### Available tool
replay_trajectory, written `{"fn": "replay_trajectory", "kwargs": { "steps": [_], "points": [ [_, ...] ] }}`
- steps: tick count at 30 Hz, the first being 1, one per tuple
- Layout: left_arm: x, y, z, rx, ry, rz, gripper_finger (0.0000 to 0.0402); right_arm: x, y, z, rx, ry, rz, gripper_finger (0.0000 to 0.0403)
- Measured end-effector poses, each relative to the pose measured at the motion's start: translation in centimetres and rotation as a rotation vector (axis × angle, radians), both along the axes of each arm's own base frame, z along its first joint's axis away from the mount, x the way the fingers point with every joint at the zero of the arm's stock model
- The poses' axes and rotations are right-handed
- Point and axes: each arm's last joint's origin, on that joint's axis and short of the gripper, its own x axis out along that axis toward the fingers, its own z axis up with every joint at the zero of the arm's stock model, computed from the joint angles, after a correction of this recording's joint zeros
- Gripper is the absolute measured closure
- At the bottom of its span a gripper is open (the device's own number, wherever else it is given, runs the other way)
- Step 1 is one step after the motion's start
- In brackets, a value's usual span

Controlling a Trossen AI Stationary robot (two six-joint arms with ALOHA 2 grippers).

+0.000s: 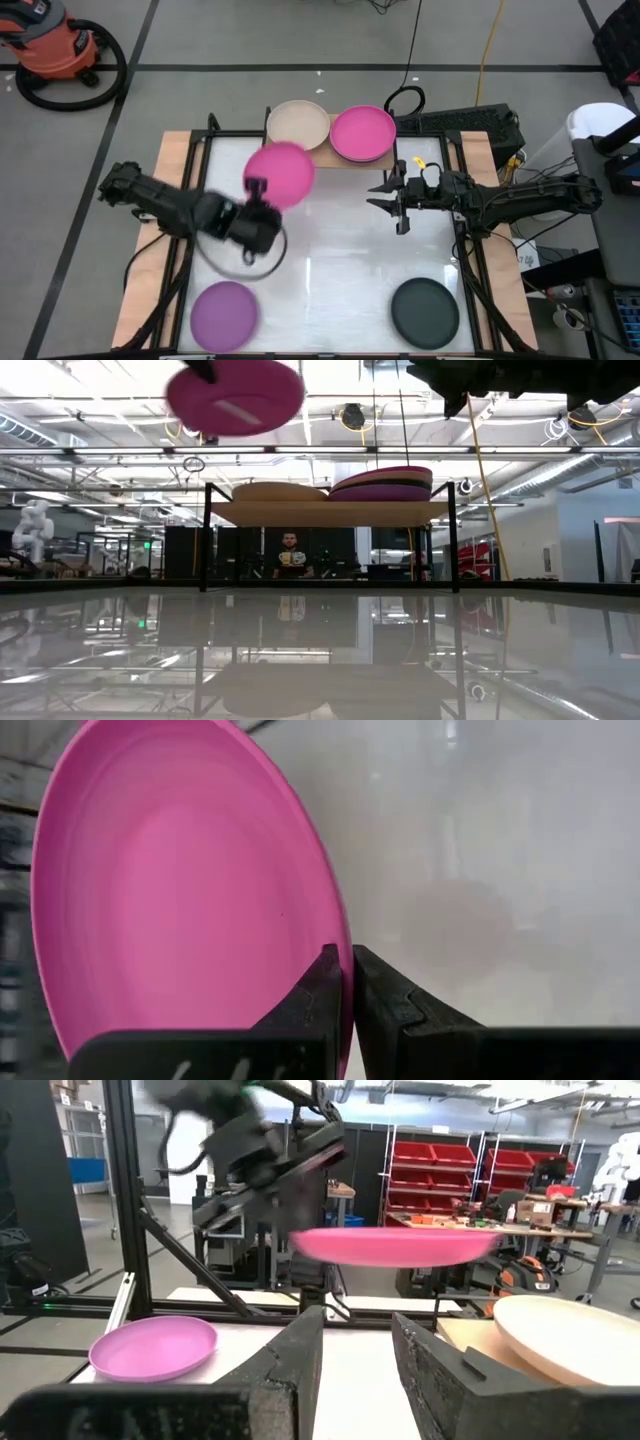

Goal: Place and stack plates onto a shelf
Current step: Stack the pink plate on top of the white plate on the shelf

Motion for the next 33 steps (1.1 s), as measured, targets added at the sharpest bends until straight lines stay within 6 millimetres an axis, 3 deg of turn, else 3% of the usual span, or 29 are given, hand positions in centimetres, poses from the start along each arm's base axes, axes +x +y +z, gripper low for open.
{"fn": "replay_trajectory", "kwargs": {
  "steps": [6,10,16,24,29,33],
  "points": [
    [1.6,7.8,3.3,0.084,0.035,0.041,0.0386,0.0,0.0,0.1,-0.008,-0.008,-0.001,0.0298],
    [2.1,13.2,3.8,0.046,0.014,0.036,0.0386,0.0,0.0,0.1,-0.017,-0.008,-0.002,0.0298],
    [3.2,18.9,2.5,0.003,0.019,0.029,0.0386,0.0,0.0,0.1,-0.021,-0.007,-0.002,0.0298],
    [5.7,22.7,-0.7,0.007,0.079,0.057,0.0386,0.0,0.0,0.0,-0.02,-0.002,-0.002,0.0298],
    [6.7,23.3,-2.9,-0.024,0.172,0.048,0.0386,0.0,0.0,-0.1,-0.02,0.004,-0.002,0.0298],
    [6.6,23.1,-3.4,-0.074,0.191,0.048,0.0382,0.0,0.0,-0.2,-0.02,0.013,-0.002,0.0298]
  ]
}}
